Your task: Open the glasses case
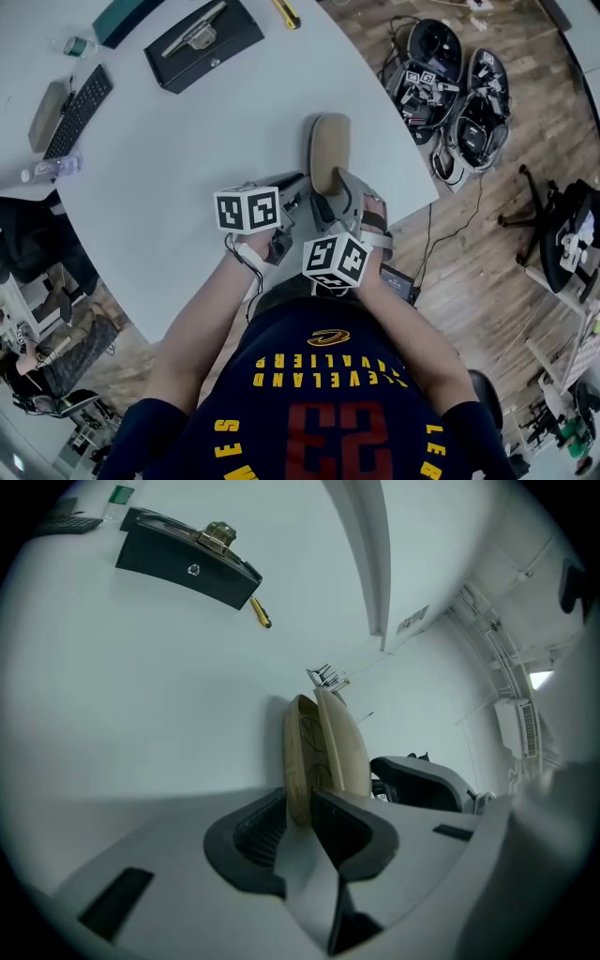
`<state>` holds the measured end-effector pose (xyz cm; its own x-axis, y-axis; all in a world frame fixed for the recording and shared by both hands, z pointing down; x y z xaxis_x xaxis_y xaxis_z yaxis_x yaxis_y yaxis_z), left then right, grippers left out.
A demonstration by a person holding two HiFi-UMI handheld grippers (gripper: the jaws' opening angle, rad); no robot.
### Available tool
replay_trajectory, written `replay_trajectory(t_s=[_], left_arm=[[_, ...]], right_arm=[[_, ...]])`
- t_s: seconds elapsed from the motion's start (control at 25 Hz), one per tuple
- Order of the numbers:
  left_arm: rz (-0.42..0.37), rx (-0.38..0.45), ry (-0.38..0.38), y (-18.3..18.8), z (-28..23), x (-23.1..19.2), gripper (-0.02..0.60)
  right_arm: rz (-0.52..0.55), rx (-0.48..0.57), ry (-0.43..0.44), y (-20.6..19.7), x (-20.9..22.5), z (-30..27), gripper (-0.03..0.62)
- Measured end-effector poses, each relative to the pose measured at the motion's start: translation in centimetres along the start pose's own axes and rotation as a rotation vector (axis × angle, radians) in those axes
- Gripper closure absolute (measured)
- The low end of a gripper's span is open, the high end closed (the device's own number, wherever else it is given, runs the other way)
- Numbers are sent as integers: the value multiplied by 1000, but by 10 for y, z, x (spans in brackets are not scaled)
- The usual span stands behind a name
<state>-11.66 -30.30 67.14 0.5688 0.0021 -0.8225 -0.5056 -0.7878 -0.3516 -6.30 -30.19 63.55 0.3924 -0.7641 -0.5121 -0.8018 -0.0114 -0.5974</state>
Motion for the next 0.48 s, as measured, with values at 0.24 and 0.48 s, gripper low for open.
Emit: replay_trajectory(t_s=[0.24,0.48], left_arm=[[-21,-21,7,0,-4,2,489],[-8,-19,6,-1,-5,0,489]], right_arm=[[-82,-9,10,0,6,4,307],[-197,-30,68,-4,14,11,315]])
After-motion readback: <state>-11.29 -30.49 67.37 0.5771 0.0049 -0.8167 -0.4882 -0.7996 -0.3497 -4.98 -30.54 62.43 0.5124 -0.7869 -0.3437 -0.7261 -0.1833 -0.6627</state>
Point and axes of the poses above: the fingertips, and each gripper's own axes: z backward along the fingers, x to its right, y out of its top, the point moved 2 cm from there along z, backward along the fingers, and after that the axes turned 11 degrees about -y, right-handed, at the moved point
